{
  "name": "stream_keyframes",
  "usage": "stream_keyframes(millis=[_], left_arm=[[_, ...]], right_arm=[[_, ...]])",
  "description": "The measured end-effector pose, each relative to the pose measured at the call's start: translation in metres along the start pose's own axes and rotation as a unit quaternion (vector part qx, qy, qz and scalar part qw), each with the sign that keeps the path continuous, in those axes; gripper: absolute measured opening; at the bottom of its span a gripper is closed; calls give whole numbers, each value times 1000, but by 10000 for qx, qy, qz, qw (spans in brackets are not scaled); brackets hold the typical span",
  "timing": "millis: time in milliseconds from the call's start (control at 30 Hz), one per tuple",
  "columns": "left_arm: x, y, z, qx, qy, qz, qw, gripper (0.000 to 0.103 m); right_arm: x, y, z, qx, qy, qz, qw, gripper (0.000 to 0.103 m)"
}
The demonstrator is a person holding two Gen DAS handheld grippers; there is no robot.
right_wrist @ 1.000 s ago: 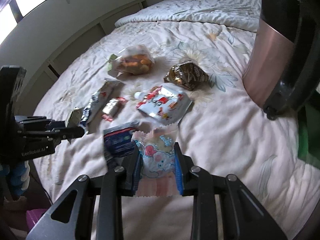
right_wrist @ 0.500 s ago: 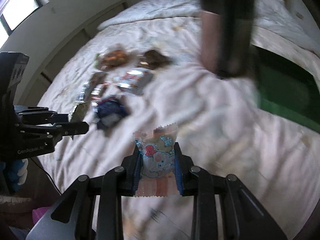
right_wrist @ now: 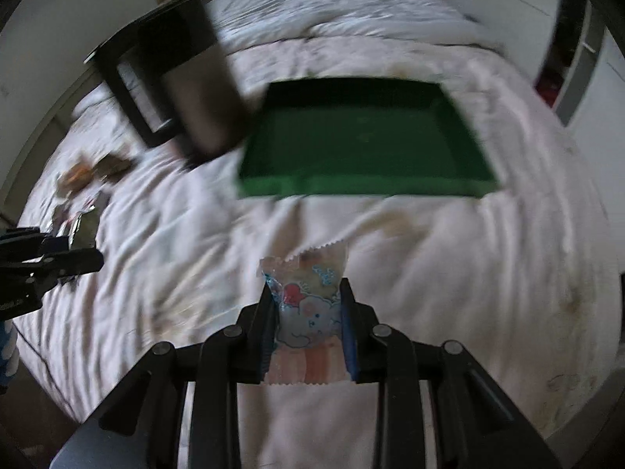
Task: Organize snacks
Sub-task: 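Carry cream bar with left tool while right tool carries candy packet to green tray, then open left tool over green tray while right tool releases candy packet there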
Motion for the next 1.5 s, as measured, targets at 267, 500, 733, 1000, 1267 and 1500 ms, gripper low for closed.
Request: stream_keyframes(millis=[267, 500, 733, 1000, 1267, 1500], left_arm=[[-37, -93, 37, -360, -116, 458, 9982, 21], [-73, -174, 37, -296, -420, 837, 9952, 21], [-129, -197, 22, 7, -643, 660, 9957, 21], [-177, -187, 15, 72, -879, 464, 9950, 21], [-194, -176, 6, 166, -1050, 414, 9935, 22], [-198, -171, 7, 215, -1054, 471, 9931, 22]], right_arm=[[-1, -79, 73, -301, 314, 706, 9966, 81], [-25, -146, 112, -515, 504, 1132, 9910, 81], [-80, -163, 136, -739, 558, 1003, 9906, 81], [-133, -148, 144, -772, 591, 705, 9928, 81], [-160, -132, 147, -750, 623, 531, 9938, 84], [-161, -128, 147, -652, 675, 645, 9935, 85]])
Point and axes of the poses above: each gripper's, at about its wrist camera, not at the fingertips, and x roughly against the way its jaws point, z to its right, y to its underside, the point moved 9 cm from there along -x, roughly the way its jaws point, and after that the axes turned 2 degrees about y, right-handed, at the moved point
